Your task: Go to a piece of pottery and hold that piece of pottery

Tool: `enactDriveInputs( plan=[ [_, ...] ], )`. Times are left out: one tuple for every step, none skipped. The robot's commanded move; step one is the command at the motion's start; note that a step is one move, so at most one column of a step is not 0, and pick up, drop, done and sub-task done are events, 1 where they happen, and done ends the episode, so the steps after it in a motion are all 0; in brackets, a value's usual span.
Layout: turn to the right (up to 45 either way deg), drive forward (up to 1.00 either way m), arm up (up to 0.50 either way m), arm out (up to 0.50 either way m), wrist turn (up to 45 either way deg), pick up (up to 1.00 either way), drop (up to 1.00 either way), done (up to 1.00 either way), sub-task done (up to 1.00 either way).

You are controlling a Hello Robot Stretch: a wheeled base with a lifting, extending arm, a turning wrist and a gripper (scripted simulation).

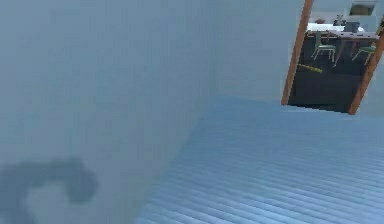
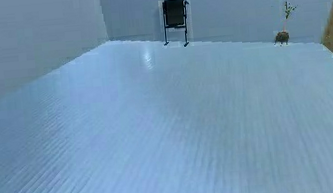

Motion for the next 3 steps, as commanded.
enactDriveInputs(
  plan=[
    [-33.0,0.00,0.00,0.00,0.0,0.00,0.00,0.00,0.00],
    [0.0,0.10,0.00,0.00,0.0,0.00,0.00,0.00,0.00],
    [45.0,0.00,0.00,0.00,0.0,0.00,0.00,0.00,0.00]
  ],
)
